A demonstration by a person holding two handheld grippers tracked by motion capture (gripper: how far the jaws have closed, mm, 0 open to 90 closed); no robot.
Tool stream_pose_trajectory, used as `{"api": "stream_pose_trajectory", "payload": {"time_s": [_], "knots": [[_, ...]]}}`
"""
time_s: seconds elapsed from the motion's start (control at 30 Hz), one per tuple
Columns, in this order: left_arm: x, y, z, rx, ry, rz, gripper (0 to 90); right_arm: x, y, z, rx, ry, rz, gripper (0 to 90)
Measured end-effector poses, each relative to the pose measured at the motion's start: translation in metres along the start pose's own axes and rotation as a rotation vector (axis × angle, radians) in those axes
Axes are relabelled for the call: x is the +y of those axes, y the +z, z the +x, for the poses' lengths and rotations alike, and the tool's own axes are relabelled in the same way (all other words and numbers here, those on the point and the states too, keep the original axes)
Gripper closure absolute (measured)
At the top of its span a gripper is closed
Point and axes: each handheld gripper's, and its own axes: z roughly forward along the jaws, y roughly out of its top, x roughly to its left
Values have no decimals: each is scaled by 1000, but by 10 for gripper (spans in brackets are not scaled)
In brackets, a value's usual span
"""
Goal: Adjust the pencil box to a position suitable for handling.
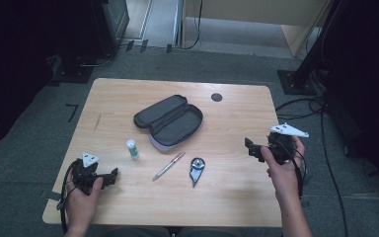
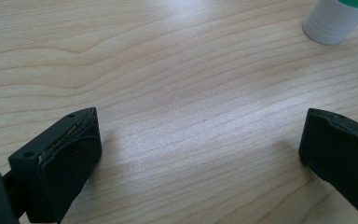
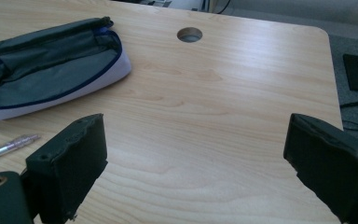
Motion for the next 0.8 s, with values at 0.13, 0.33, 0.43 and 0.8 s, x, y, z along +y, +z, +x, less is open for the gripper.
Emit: {"api": "stream_pose_trajectory", "payload": {"time_s": [0.13, 0.33, 0.43, 0.8], "knots": [[0, 0, 0, 0, -1, 0, 0, 10, 7, 6, 14, -15, -4, 57], [0, 0, 0, 0, -1, -1, 0, 23, 21, 17, 28, -36, 4, 58], [0, 0, 0, 0, -1, -1, 0, 28, 27, 22, 35, -44, 6, 58], [0, 0, 0, 0, 1, 1, 0, 42, 54, 42, 61, -78, 3, 98]]}}
